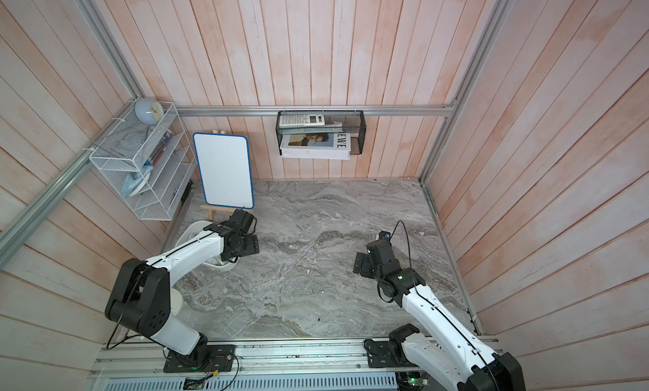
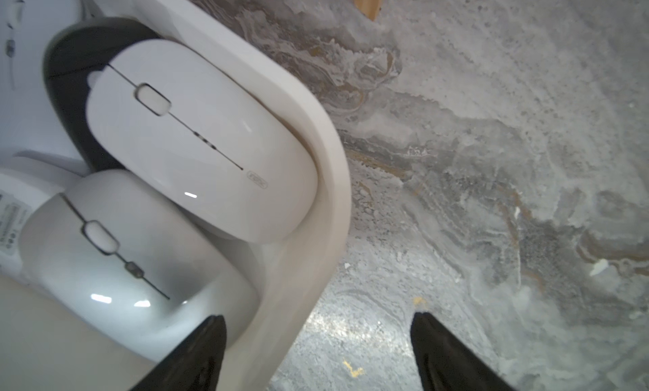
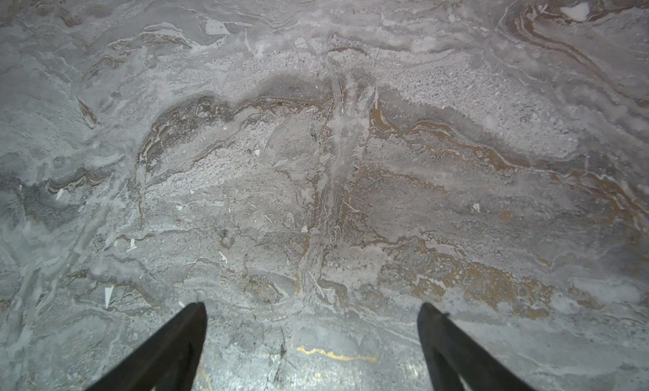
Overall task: Take out the mouse from the storage box
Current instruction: Move the storage box to the center of the board.
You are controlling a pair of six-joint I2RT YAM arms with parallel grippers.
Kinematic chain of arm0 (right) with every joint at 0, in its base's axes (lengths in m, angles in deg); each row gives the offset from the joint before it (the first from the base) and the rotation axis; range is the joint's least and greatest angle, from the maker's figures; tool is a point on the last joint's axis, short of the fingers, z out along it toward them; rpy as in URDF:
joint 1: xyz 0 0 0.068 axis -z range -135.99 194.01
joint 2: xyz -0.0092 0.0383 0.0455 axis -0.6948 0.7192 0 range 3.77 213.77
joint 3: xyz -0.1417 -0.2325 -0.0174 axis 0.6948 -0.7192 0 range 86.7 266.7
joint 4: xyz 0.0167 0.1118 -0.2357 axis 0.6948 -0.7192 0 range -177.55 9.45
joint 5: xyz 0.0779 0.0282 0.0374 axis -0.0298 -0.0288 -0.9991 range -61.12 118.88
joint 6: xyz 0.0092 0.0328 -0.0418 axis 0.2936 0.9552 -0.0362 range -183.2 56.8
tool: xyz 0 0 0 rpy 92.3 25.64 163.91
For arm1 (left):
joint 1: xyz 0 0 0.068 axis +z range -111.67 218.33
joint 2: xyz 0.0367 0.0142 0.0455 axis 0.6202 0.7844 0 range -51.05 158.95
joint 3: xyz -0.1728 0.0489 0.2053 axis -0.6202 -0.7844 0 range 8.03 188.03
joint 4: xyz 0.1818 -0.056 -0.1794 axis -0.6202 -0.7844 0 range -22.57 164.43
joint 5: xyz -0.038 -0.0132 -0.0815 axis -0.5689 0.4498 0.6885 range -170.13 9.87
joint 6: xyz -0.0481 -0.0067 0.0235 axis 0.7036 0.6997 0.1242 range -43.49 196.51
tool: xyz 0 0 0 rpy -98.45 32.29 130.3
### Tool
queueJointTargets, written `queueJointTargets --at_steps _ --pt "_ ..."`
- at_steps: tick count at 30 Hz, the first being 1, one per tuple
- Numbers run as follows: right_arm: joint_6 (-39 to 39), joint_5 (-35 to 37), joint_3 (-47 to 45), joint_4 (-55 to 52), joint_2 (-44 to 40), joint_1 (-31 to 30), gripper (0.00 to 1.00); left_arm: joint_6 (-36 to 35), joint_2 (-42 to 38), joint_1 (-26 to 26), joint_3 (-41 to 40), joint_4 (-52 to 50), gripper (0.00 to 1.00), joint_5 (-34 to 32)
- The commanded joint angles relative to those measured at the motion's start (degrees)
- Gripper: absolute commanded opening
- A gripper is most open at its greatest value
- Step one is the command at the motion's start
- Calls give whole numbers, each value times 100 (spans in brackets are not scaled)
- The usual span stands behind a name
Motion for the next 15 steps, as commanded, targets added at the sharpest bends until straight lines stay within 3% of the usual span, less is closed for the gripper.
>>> queueJointTargets --at_steps 1,9,15 --pt "-30 -92 103 91 75 22 98 -90 130 -247 297 96 86 177" --pt "-9 -104 120 109 161 24 98 122 709 -965 840 134 73 267" --pt "26 -123 106 96 156 21 98 299 1050 -1565 1285 229 69 556"
